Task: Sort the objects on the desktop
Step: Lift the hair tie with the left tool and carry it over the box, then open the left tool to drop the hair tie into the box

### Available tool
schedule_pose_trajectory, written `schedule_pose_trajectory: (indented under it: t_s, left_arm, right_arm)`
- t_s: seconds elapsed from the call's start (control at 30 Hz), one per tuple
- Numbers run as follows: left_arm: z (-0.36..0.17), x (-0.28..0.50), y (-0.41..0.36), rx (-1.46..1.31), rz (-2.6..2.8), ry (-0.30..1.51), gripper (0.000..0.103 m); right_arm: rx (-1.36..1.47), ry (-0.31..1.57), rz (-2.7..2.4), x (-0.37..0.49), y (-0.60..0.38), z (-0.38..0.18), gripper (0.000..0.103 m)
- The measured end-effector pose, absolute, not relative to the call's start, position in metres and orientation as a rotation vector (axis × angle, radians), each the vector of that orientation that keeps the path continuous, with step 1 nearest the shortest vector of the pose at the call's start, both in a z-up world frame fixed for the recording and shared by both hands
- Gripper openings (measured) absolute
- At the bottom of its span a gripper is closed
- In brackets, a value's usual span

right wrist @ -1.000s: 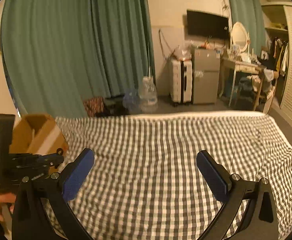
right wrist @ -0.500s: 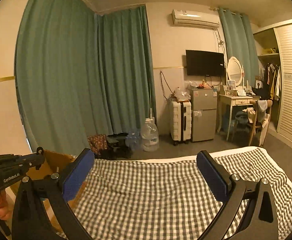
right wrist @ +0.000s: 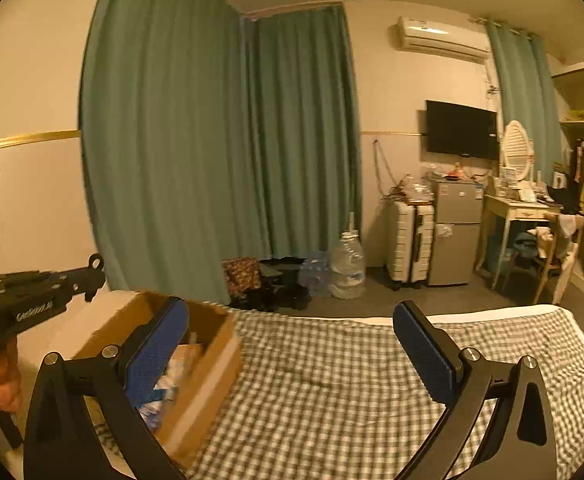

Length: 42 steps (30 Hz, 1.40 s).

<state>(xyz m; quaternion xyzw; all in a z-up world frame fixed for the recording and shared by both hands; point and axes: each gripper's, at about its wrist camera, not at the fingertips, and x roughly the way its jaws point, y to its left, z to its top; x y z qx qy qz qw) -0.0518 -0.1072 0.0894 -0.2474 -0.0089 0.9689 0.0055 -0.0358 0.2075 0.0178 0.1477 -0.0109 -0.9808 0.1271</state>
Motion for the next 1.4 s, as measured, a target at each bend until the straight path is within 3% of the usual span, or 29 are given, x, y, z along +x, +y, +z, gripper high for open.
schedule_pose_trajectory:
  t_s: [0.3, 0.97, 1.07, 1.1, 1.13, 1.27, 1.33, 1.4]
  left_arm:
    - [0.063, -0.068, -0.151, -0.893, 3.05, -0.007, 0.006]
    - [-0.049, -0.144, -0.194, -1.456, 2.814, -0.216, 0.009]
    - [-0.047, -0.145, -0.192, -1.454, 2.818, -0.232, 0.037]
    - [-0.044, -0.144, -0.192, -1.439, 2.822, -0.246, 0.052]
    - [-0.04, -0.143, -0.193, -1.418, 2.827, -0.263, 0.058]
    - [-0.025, -0.136, -0.193, -1.343, 2.855, -0.288, 0.07]
    - [-0.016, -0.131, -0.192, -1.312, 2.88, -0.293, 0.082]
    - [-0.006, -0.125, -0.19, -1.268, 2.904, -0.296, 0.085]
  right_arm:
    - [0.493, 0.044, -2.77, -0.046, 0.136, -0.004, 0.102]
    - [0.787, 0.115, -2.623, -0.112, 0.067, -0.099, 0.102]
    - [0.808, 0.12, -2.614, -0.114, 0.066, -0.107, 0.102]
    - [0.81, 0.121, -2.614, -0.114, 0.066, -0.109, 0.102]
    - [0.81, 0.118, -2.615, -0.114, 0.068, -0.11, 0.102]
    - [0.789, 0.095, -2.62, -0.111, 0.076, -0.104, 0.102]
    - [0.76, 0.081, -2.629, -0.107, 0.081, -0.097, 0.102]
    - [0.727, 0.066, -2.636, -0.103, 0.085, -0.088, 0.102]
